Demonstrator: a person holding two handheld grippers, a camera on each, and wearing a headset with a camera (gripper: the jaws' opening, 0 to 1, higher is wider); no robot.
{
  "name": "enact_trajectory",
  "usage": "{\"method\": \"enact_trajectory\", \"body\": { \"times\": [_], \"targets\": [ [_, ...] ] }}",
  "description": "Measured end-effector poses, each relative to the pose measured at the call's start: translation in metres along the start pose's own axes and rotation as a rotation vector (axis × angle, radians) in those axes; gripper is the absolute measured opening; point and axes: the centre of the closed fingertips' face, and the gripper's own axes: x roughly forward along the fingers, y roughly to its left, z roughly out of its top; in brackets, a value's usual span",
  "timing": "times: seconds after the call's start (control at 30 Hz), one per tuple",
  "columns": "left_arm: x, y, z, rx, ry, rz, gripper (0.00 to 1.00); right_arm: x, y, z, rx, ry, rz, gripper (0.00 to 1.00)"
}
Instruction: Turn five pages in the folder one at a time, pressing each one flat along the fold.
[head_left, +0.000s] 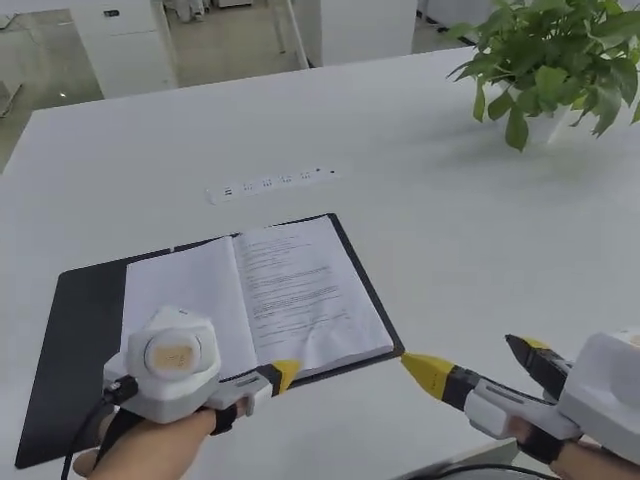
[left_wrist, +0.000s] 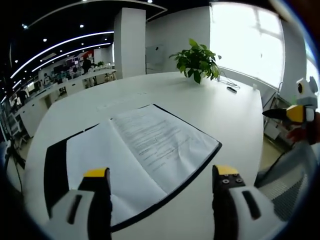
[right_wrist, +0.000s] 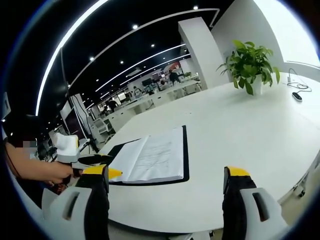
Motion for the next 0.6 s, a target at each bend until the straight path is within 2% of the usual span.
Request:
{"method": "enact_trajectory", "body": {
  "times": [0.43, 0.6],
  "targets": [
    [0.053, -0.026, -0.001, 0.064, 0.014, -0.039, 0.66, -0.002, -0.001, -0.001, 0.016, -0.011, -0.012, 0.92],
    [0.069, -0.026, -0.009, 0.079, 0.035, -0.028, 0.61, -0.005, -0.004, -0.002, 0.039, -0.023, -0.022, 0.92]
  ]
}}
